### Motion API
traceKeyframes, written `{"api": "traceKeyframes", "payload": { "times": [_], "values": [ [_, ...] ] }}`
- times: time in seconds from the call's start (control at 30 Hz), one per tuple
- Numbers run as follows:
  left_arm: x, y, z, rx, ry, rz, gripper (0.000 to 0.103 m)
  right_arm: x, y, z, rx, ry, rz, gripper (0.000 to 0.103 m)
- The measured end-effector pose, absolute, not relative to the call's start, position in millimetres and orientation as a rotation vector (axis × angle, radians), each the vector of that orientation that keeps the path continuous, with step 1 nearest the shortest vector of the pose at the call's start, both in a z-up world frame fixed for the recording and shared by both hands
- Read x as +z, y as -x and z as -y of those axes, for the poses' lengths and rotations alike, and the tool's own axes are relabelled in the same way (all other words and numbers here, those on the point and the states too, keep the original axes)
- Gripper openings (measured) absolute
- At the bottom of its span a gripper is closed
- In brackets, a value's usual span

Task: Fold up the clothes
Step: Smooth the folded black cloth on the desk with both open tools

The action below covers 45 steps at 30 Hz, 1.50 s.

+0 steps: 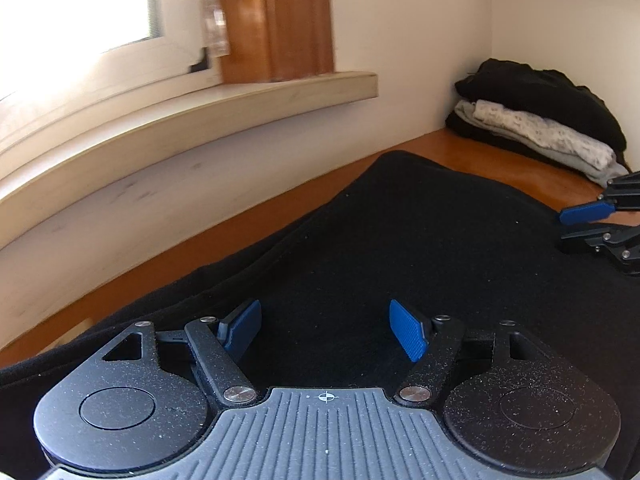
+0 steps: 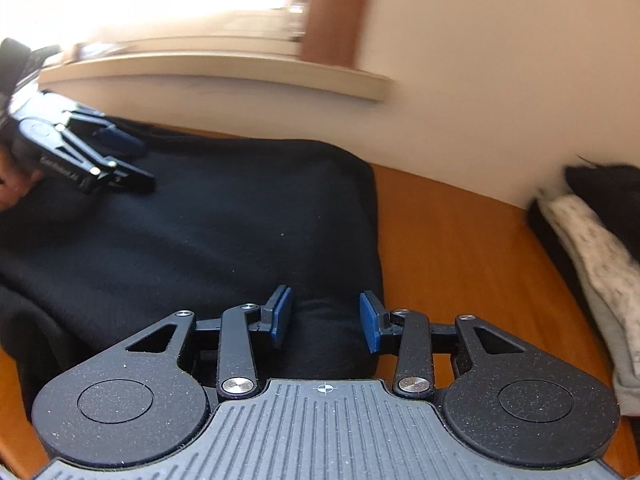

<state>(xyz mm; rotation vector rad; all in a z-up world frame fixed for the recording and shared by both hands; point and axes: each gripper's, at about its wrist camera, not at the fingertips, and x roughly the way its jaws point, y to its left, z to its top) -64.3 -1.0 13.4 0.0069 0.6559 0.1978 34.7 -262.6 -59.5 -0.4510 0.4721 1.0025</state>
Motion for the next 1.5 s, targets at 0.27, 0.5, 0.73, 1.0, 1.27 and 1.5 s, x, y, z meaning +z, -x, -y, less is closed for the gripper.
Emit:
{"api": "traceKeyframes", "payload": {
  "times": [0.27, 0.5, 0.73, 1.0, 1.27, 1.5],
  "values": [
    [11, 28, 4, 0.162, 0.017, -0.655, 0.076, -62, -83, 283, 0.967, 0.343, -0.529, 0.038],
    [11, 30, 2, 0.147, 0.035, -0.648, 0.078, -62, -87, 284, 0.973, 0.314, -0.527, 0.038],
    [12, 30, 3, 0.131, 0.035, -0.647, 0.084, -60, -79, 288, 0.955, 0.301, -0.501, 0.046],
    [12, 32, 2, 0.109, 0.049, -0.640, 0.086, -51, 12, 322, 0.861, 0.181, -0.432, 0.048],
    [16, 39, 9, 0.089, 0.010, -0.596, 0.086, -64, 90, 324, 0.847, 0.079, -0.438, 0.030],
    [27, 53, 37, -0.006, -0.073, -0.518, 0.086, -59, 100, 300, 0.877, -0.025, -0.347, 0.031]
  ]
}}
